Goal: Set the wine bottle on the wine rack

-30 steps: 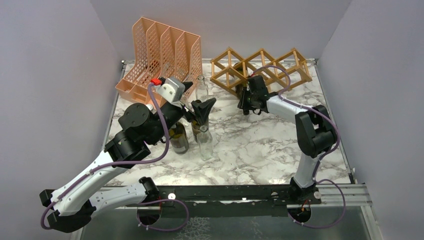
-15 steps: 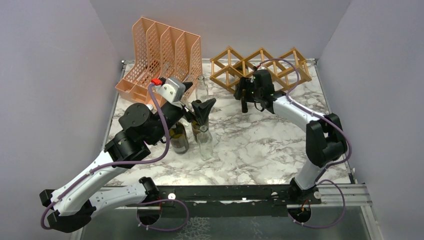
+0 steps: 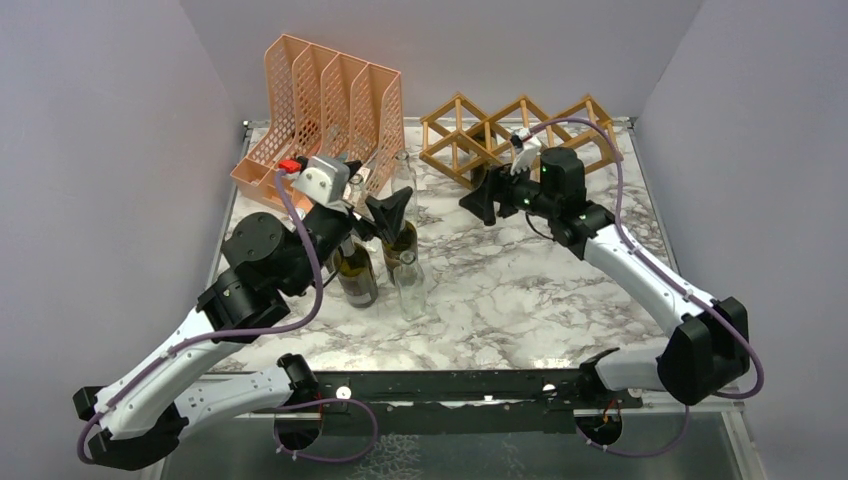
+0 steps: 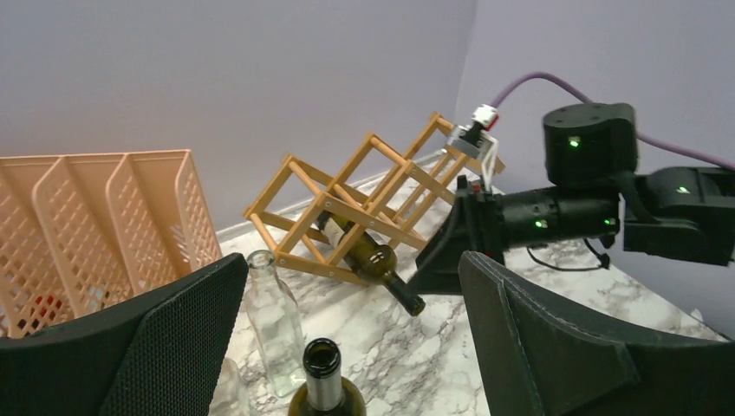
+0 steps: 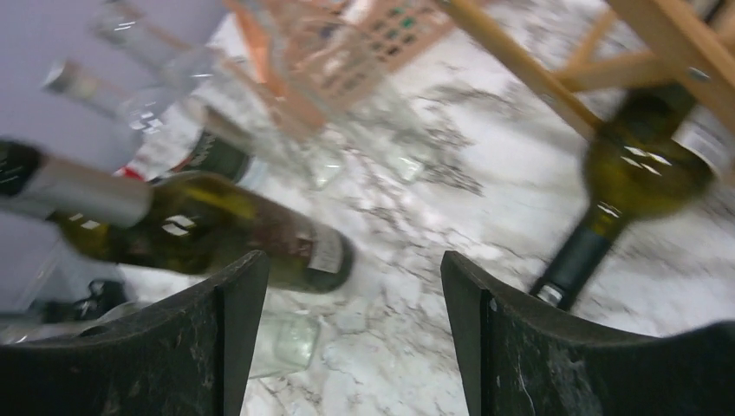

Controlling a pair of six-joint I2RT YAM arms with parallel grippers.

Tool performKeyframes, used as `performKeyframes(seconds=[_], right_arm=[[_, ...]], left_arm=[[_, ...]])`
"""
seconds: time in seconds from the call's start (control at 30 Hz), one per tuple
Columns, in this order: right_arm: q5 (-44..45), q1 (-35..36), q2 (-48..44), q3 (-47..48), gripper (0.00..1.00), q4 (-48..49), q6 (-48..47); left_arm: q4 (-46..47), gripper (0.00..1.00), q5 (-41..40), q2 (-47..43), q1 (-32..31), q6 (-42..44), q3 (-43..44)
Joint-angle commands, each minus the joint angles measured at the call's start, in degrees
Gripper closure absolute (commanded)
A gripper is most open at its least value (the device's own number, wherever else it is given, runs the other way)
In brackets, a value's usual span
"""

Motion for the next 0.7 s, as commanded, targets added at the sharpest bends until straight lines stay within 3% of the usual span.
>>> performKeyframes(seconds=[0.0,0.37,0.67], right_arm=[[-14.05,4.7,-3.59,0.19,0.25,7.3,-5.01],[-13.28,16.6,4.84,10.04,0.26,10.55,-11.63],[-13.47,20.26,11.02,14.19,0.29,10.59,-18.3]], left_arm=[[1.1,0.01,-6.77,-2.07,-0.28,1.64,0.06],[1.12,0.01,-9.99,-4.64,-0.28,1.13,-0.51],[1.03,0.01,-10.14,-5.33,-0.28,1.38,-0.81]])
